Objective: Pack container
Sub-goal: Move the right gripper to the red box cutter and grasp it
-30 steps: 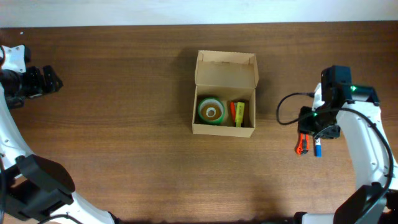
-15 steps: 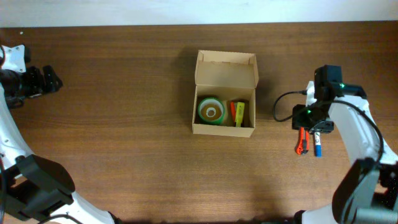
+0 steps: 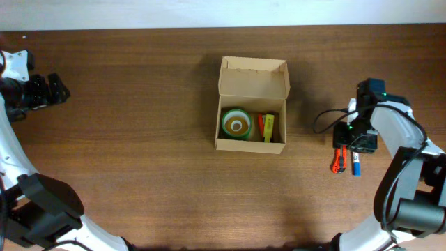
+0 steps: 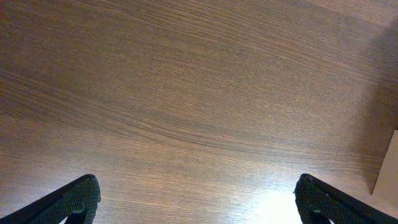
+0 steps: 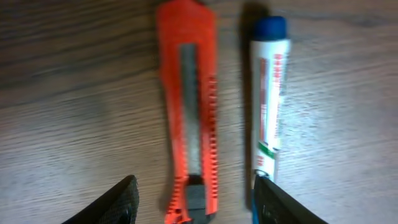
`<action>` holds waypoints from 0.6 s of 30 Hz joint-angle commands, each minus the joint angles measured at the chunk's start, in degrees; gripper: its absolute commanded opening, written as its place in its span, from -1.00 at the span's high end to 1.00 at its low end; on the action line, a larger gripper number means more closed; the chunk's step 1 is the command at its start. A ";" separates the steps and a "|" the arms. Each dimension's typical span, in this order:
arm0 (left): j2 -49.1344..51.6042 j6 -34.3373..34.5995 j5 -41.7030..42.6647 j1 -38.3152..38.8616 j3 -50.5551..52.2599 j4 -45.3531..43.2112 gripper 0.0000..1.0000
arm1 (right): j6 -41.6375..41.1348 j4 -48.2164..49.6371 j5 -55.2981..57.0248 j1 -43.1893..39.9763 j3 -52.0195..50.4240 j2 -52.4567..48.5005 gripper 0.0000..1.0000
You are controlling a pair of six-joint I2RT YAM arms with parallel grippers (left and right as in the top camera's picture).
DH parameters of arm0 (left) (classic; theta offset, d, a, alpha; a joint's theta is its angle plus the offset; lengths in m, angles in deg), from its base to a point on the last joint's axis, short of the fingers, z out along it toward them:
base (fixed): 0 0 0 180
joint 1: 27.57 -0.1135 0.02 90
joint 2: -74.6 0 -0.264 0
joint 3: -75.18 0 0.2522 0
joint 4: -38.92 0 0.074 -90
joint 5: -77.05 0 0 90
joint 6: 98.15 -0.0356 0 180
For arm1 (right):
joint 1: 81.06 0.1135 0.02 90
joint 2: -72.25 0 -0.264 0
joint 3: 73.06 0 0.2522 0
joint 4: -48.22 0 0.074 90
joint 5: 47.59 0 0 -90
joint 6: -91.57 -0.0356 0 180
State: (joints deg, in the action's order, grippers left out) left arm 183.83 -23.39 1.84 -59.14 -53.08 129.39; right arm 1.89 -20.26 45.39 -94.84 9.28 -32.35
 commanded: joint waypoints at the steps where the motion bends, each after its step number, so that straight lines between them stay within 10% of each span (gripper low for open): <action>1: -0.15 -0.72 0.66 0.00 0.26 0.00 -1.00 | 0.70 0.20 0.61 -1.25 -0.24 -1.07 -0.19; 18: -0.15 -0.72 0.66 0.00 0.26 0.00 -1.00 | 0.79 0.02 -1.68 -1.22 -1.14 -1.70 -0.10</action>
State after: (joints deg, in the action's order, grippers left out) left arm 183.83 -23.39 1.84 -59.14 -53.08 129.39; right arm 2.30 -19.98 45.13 -95.78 8.71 -33.31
